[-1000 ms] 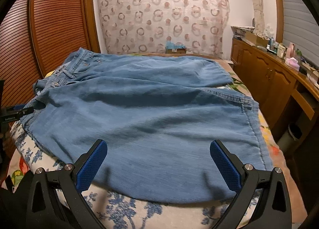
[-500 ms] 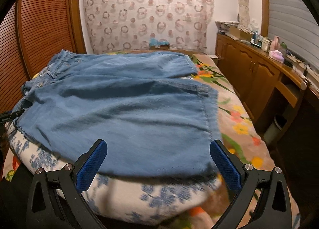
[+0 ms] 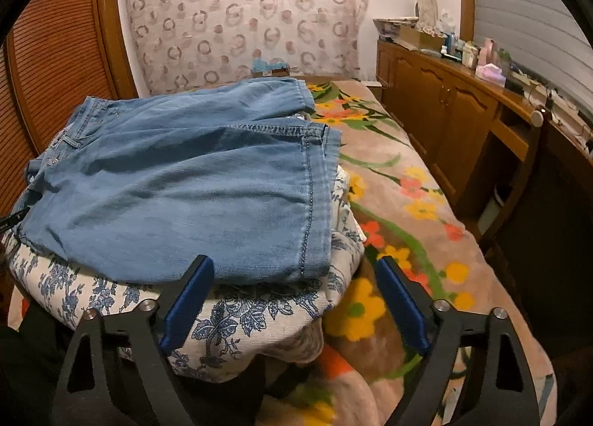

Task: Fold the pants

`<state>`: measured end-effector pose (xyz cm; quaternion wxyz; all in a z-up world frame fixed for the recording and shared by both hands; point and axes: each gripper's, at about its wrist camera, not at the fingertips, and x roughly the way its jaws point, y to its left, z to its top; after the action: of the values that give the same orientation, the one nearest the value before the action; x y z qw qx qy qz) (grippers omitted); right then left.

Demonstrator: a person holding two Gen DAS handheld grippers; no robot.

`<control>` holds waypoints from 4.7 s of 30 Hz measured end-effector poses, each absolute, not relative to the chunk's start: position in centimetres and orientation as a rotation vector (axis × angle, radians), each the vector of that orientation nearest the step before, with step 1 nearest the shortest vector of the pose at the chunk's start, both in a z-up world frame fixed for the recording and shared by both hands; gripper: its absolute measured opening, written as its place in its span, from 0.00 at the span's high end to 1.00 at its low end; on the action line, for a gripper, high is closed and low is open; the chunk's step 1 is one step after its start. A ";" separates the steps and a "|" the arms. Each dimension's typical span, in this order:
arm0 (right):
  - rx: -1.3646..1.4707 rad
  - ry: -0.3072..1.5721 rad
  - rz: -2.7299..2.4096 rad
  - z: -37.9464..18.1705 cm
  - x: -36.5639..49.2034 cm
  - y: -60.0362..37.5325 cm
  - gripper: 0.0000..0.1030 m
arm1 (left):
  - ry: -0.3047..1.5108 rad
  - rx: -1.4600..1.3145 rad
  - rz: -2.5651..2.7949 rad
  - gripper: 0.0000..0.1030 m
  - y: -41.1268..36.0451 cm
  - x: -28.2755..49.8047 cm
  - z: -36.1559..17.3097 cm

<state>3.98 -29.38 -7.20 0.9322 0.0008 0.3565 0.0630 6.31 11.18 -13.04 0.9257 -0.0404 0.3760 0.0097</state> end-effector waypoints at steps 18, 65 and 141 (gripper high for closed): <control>0.063 0.767 0.141 -7.1 4.6 -29.2 0.54 | 0.756 -0.086 0.023 0.18 11.1 6.2 -13.1; 0.006 0.658 0.169 -6.9 4.1 -28.6 0.81 | 0.762 -0.112 0.041 0.52 12.1 2.8 -12.9; -0.157 0.382 0.117 -0.6 30.0 -25.5 0.90 | 0.527 0.146 0.051 0.93 10.7 30.7 1.6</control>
<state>30.01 -25.47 -0.61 0.9771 -0.0781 0.1895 0.0580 30.71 10.73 1.59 0.9625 0.0722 0.2602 0.0250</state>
